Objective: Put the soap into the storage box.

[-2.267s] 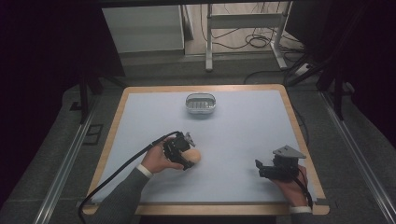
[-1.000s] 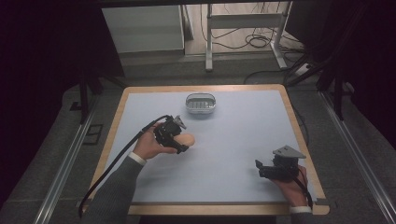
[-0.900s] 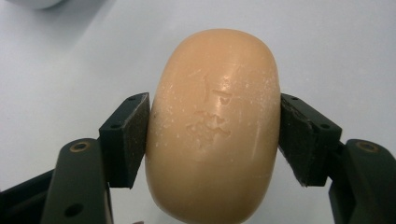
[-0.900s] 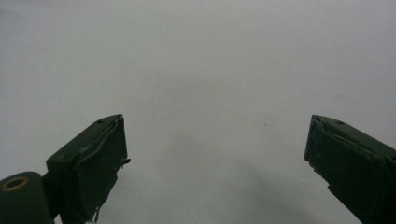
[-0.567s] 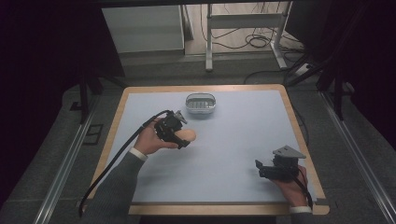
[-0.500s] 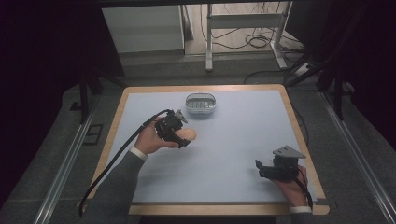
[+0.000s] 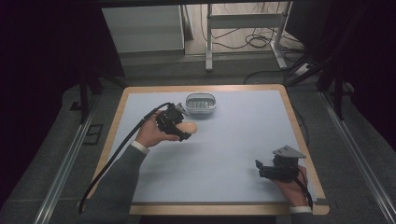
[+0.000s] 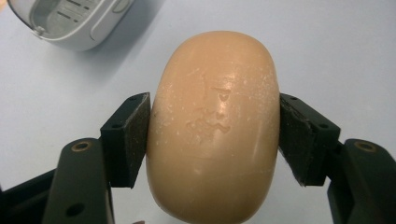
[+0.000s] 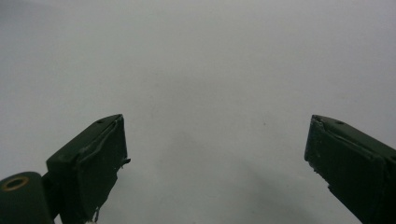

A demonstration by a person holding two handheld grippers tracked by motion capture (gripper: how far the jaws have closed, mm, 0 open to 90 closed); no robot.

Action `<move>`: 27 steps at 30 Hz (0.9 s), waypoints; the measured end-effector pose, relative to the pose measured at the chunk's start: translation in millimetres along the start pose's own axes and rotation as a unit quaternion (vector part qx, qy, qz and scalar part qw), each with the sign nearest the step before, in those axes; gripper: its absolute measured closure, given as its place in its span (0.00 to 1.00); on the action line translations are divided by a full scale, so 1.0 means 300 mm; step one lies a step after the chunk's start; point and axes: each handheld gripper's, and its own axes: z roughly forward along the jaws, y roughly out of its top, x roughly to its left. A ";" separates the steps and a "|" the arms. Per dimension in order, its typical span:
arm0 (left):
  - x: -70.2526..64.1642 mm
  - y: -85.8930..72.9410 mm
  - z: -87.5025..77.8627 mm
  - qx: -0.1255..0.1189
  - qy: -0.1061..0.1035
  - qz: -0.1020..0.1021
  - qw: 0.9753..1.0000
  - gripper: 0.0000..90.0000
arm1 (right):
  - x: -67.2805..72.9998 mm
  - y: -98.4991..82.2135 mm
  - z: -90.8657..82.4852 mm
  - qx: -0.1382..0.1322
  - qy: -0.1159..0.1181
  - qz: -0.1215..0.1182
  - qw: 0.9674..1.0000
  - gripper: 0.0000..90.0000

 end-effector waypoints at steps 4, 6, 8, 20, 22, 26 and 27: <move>0.021 0.001 -0.001 -0.002 -0.002 -0.006 1.000 0.36 | -0.001 -0.001 0.001 0.000 0.000 0.001 1.000 0.06; 0.031 0.000 0.004 0.000 0.000 -0.009 1.000 0.36 | -0.002 -0.001 0.002 0.000 -0.001 0.000 1.000 0.06; 0.041 -0.002 0.008 0.004 -0.001 -0.010 1.000 0.36 | -0.002 -0.001 0.002 0.001 0.000 0.000 1.000 0.06; 0.090 -0.006 0.026 0.008 0.001 -0.026 1.000 0.36 | -0.006 -0.003 0.003 0.002 -0.001 0.002 1.000 0.06; 0.095 -0.007 0.028 0.008 0.001 -0.028 1.000 0.36 | -0.007 -0.003 0.003 0.002 -0.001 0.002 1.000 0.06; 0.111 -0.007 0.035 0.007 0.000 -0.033 0.999 0.36 | -0.008 -0.004 0.003 0.004 -0.002 0.002 1.000 0.06; 0.117 -0.007 0.037 0.007 0.001 -0.035 0.999 0.36 | -0.008 -0.003 0.003 0.004 -0.002 0.002 1.000 0.06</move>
